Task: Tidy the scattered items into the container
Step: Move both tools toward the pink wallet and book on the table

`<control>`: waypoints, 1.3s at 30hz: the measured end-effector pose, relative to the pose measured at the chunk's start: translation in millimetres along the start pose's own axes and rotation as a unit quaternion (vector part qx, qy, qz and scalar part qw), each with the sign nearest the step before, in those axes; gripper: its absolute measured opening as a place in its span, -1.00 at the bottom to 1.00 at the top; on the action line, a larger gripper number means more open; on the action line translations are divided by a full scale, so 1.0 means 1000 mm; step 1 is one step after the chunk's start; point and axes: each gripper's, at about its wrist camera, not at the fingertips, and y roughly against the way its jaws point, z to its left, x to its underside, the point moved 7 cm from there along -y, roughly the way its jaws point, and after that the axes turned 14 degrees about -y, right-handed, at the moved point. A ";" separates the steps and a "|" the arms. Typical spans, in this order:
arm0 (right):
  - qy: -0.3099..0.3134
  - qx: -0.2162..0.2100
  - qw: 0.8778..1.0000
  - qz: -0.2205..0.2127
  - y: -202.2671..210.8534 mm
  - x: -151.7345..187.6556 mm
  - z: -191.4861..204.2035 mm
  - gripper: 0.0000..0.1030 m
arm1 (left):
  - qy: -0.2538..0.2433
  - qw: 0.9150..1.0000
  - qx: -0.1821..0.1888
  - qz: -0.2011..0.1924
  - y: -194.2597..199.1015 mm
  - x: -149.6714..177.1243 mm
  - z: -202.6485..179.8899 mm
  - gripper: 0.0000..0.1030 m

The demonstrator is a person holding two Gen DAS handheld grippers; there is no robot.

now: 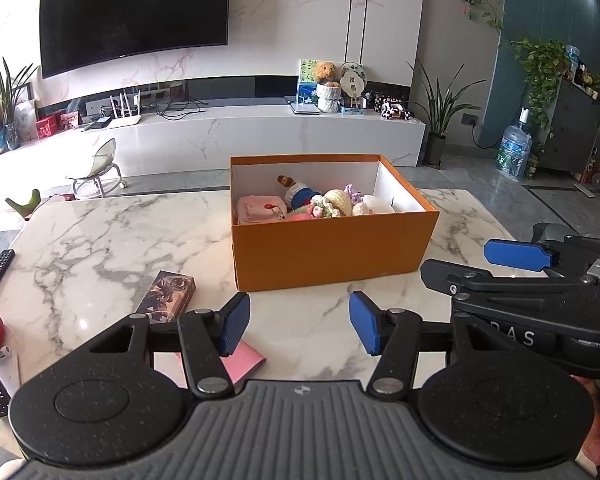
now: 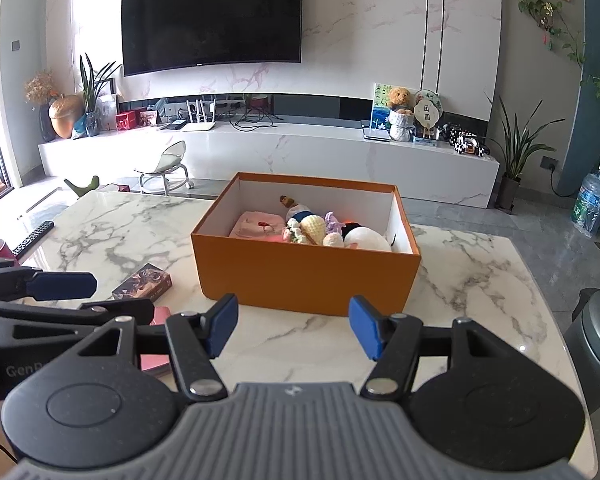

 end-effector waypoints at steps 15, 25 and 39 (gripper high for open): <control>0.020 0.000 1.000 0.011 -0.015 0.029 0.032 0.33 | 0.018 0.999 -0.017 0.021 -0.004 0.039 0.028 0.25; 0.014 -0.005 0.998 0.059 -0.048 0.047 0.045 0.36 | 0.036 0.998 -0.019 0.056 -0.027 0.061 0.049 0.25; 0.028 -0.036 0.991 0.130 -0.108 0.074 0.066 0.49 | 0.083 0.990 -0.036 0.109 -0.068 0.085 0.093 0.28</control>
